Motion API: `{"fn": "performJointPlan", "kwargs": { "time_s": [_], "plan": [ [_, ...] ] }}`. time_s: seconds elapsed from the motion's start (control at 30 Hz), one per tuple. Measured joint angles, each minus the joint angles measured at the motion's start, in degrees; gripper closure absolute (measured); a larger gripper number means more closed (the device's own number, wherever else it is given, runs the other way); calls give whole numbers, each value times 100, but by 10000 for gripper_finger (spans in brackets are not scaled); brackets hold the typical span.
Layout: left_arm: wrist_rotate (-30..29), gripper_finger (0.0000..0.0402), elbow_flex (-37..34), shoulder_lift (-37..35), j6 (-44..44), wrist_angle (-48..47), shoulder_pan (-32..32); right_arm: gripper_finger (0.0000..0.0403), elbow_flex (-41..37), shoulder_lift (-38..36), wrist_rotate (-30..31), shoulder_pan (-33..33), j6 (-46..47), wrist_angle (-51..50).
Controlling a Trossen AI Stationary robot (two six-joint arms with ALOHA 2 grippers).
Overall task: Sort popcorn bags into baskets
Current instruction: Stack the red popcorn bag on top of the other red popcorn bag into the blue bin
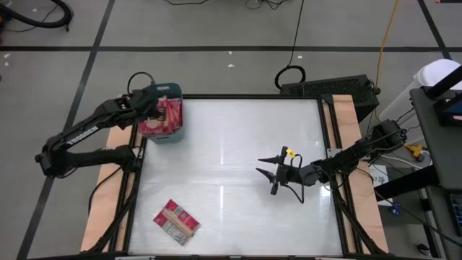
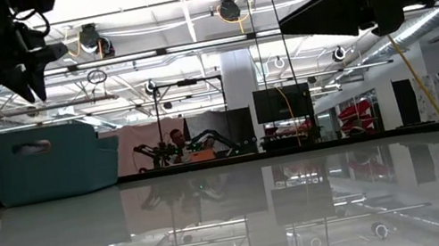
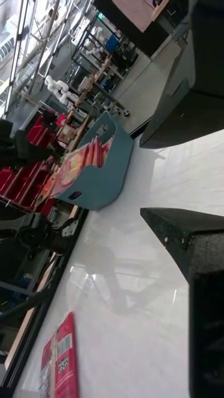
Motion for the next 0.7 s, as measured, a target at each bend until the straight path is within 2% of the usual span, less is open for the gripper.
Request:
{"fn": "performJointPlan", "kwargs": {
  "time_s": [0.23,0.47,0.7],
  "plan": [
    [-187,283,0,227,99,-26,-4,243,0,0,0,-2,0,-75],
    [-361,286,-145,262,-520,-704,0,243,0,0,1,-2,15,-96],
    [-262,346,-977,416,-594,277,-16,243,0,0,0,-13,19,-87]
  ]
}}
